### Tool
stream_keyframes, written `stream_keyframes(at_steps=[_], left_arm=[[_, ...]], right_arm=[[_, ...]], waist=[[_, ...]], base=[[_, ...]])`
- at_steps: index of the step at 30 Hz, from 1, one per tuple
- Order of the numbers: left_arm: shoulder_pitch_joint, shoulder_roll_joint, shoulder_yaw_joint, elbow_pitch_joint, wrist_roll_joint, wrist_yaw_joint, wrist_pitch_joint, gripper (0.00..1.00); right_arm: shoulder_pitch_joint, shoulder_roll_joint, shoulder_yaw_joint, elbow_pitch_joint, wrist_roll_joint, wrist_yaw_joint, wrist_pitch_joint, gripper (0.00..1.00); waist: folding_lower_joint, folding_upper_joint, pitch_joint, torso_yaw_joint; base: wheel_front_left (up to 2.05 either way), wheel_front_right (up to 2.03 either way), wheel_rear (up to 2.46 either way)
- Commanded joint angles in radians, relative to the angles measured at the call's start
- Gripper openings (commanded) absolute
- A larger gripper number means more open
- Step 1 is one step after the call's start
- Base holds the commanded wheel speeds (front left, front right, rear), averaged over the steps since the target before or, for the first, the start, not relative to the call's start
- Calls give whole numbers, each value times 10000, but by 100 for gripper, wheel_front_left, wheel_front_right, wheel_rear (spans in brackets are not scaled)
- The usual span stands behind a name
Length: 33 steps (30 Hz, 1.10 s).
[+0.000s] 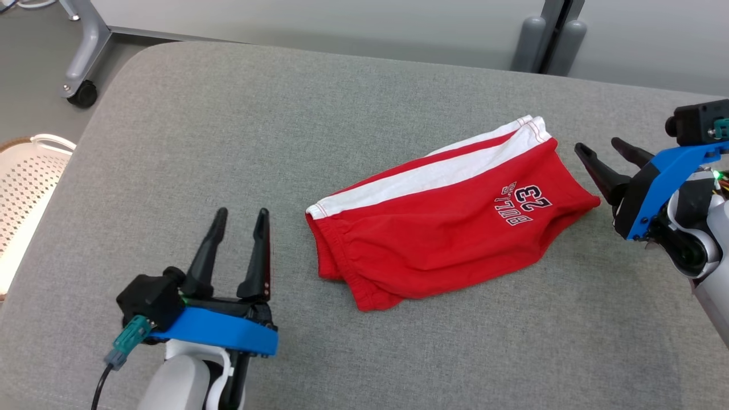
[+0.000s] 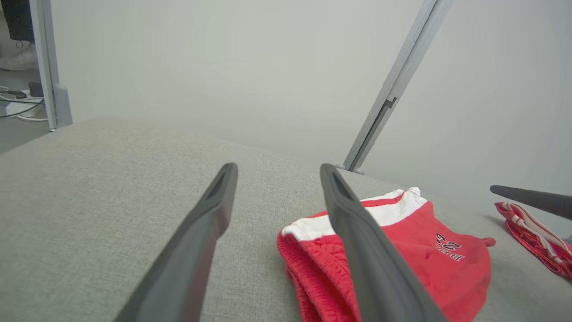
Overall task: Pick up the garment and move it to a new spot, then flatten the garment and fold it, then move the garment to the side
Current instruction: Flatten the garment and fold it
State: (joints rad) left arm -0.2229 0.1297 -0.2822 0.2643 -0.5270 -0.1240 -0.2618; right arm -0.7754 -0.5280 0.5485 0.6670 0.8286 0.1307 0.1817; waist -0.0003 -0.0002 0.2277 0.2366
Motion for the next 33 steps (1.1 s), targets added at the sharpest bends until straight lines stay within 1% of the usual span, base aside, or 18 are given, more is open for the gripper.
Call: stream_keyframes(at_steps=[1,4,7,10,14,19,23,28,29,30,32,33], left_arm=[[110,21,206,-189,359,-35,-38,100],[207,-49,668,-764,1385,-41,-39,100],[355,-210,1063,-1224,2181,-51,-38,100],[468,-324,1247,-1260,2535,-68,-38,100],[467,-448,1188,-1147,2543,-86,-40,100],[442,-483,1086,-1195,2447,-81,-38,100],[439,-475,981,-1199,2384,-83,-38,100],[371,-454,963,-1161,2337,-84,-38,100],[353,-447,955,-1144,2318,-84,-38,100],[334,-431,950,-1132,2305,-84,-40,100],[320,-401,932,-1112,2268,-85,-40,100],[321,-377,934,-1107,2249,-85,-38,100]], right_arm=[[102,59,-79,108,23,1,-106,100],[70,226,-289,448,-101,1,-196,100],[-206,480,-502,881,-210,1,-223,100],[-509,788,-681,1422,-341,1,-198,100],[-960,1105,-923,2251,-663,1,-271,100],[-1411,1541,-1221,3482,-1073,1,-399,100],[-1588,1718,-1249,4268,-1440,1,-447,100],[-1852,1953,-1266,5476,-1942,-10,-177,100],[-1899,2035,-1271,5603,-1993,-10,-207,78],[-1920,2117,-1308,5736,-2021,-8,-177,44],[-1871,2259,-1226,5900,-2146,-5,-52,0],[-1877,2320,-1222,5934,-2166,-2,-71,0]], waist=[[3,2,1,15],[3,2,89,86],[3,2,315,150],[3,2,603,241],[3,2,957,441],[3,2,1134,707],[3,2,1148,867],[3,2,1181,890],[3,2,1180,882],[3,2,1172,867],[3,2,1148,830],[3,2,1140,803]], base=[[0,0,0],[0,0,0],[0,0,0],[0,0,0],[0,0,0],[0,0,0],[0,0,0],[0,0,0],[0,0,0],[0,0,0],[0,0,0],[0,0,0]])
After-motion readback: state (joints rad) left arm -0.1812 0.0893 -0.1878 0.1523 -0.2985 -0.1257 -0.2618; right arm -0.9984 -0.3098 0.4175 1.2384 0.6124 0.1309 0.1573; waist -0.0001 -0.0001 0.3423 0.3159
